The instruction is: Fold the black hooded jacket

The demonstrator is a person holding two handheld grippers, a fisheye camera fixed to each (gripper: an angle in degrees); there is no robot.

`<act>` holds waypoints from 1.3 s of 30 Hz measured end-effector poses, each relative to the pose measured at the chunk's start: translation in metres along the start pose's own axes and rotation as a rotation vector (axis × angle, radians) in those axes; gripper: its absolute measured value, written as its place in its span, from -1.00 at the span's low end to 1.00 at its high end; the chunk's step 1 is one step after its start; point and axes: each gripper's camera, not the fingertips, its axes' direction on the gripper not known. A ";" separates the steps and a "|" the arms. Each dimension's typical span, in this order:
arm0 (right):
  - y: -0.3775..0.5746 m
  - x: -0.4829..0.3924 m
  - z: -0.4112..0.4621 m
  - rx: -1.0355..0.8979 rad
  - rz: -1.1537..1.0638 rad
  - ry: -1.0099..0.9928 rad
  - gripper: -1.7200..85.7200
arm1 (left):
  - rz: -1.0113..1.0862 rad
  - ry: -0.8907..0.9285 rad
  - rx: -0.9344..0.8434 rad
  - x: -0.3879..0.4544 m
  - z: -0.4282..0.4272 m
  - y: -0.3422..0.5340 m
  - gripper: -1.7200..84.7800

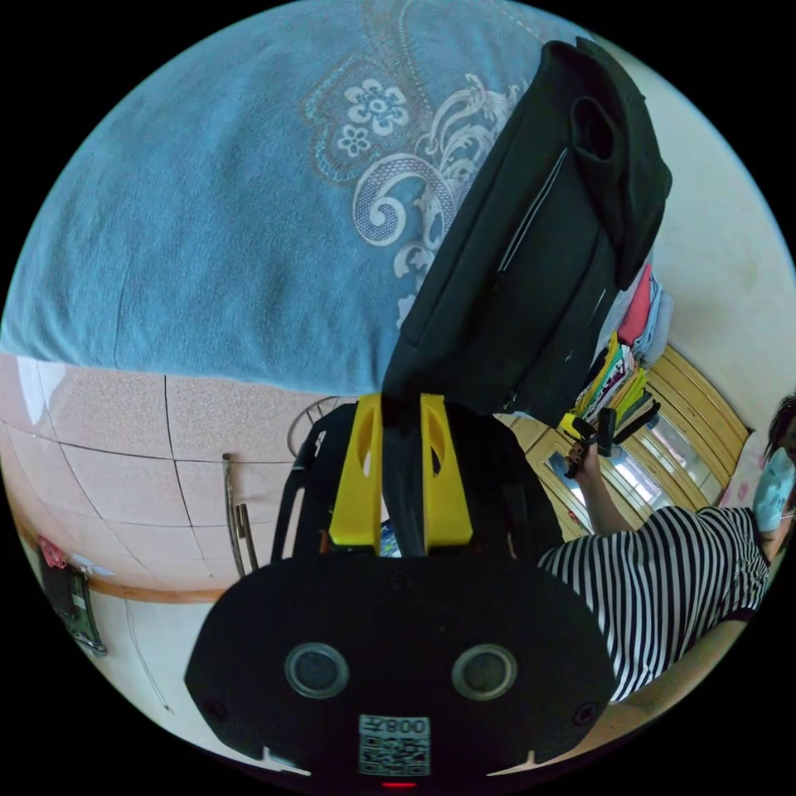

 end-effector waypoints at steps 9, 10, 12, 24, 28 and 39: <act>0.007 0.012 -0.017 0.016 0.017 -0.024 -0.67 | 0.004 0.003 -0.013 0.011 -0.026 -0.005 -0.78; 0.002 0.011 -0.016 0.013 0.012 -0.028 -0.67 | 0.002 0.003 -0.013 0.012 -0.027 -0.006 -0.78; -0.007 0.009 -0.012 0.007 0.000 -0.046 -0.70 | -0.005 0.006 -0.014 0.016 -0.034 -0.009 -0.81; -0.028 -0.024 -0.048 -0.110 -0.113 -0.072 -0.91 | 0.090 0.128 0.010 0.072 -0.094 -0.015 -0.90; -0.039 -0.045 -0.078 -0.072 -0.188 -0.209 -0.92 | 0.147 0.234 0.085 0.099 -0.122 -0.020 -0.90; -0.100 -0.101 -0.176 0.127 -0.383 -0.414 -0.93 | 0.347 0.498 0.407 0.188 -0.224 -0.089 -0.89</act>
